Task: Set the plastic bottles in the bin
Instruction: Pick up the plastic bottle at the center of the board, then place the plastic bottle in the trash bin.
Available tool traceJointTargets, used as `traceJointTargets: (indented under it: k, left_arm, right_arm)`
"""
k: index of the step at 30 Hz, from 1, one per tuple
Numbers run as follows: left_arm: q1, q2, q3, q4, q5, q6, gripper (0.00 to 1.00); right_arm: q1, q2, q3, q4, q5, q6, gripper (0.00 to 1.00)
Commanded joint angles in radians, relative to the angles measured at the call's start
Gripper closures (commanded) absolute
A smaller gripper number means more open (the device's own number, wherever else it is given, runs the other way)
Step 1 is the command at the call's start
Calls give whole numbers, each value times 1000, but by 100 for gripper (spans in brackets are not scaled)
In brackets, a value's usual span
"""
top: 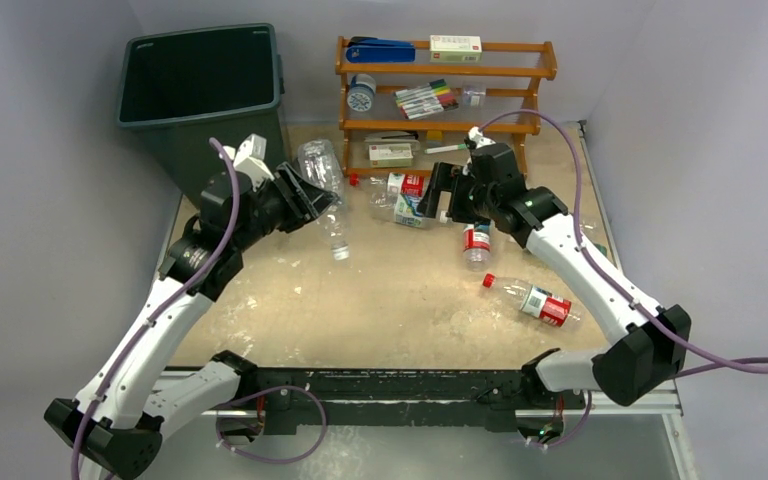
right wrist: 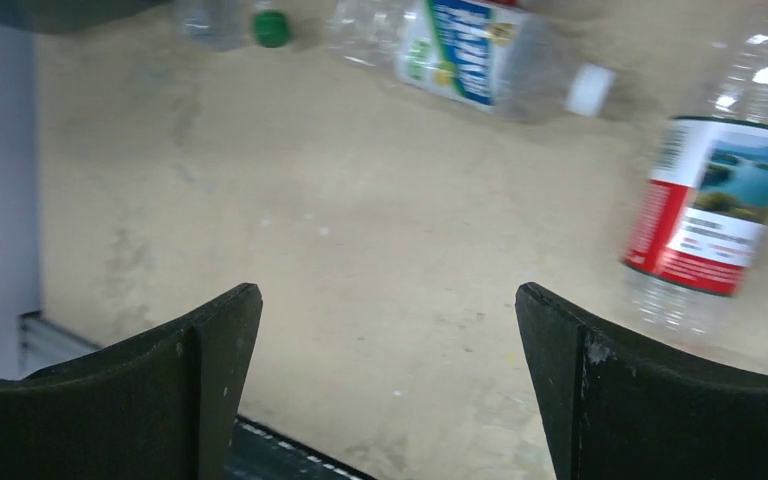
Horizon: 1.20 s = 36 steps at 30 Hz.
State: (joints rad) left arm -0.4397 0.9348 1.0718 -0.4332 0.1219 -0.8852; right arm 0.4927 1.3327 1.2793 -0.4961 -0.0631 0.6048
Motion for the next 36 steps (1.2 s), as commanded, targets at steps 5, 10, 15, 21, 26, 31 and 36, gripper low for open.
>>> traceJointTargets:
  k: [5,10,15,21,26,31,36]
  left_arm:
    - [1,87,217,-21,-40,104,59]
    - [0,151,323,-60,-71,143,58]
    - [1,241,479,-128,-143,211,58]
    - [4,366,647,-190,-226,275,58]
    - [36,458,802,-243,-283,319,57]
    - [206,526,885,-235,-177,284,57]
    - [331,594,982,-215,-120,260,57]
  right_arm:
    - [-60,16,-83,-76,219,-103,0]
    - [-84,36,-130,-41,203,-111,0]
    - [-83,21,-181,-9,166,-106,0]
    - [-94,19,-202,-13,187,-122,0]
    - [-114,26,-210,-11,190,-137,0]
    - [-132,26,-213,-19,192,-145,0]
    - [-144,25,-212,-15,182,-155,0]
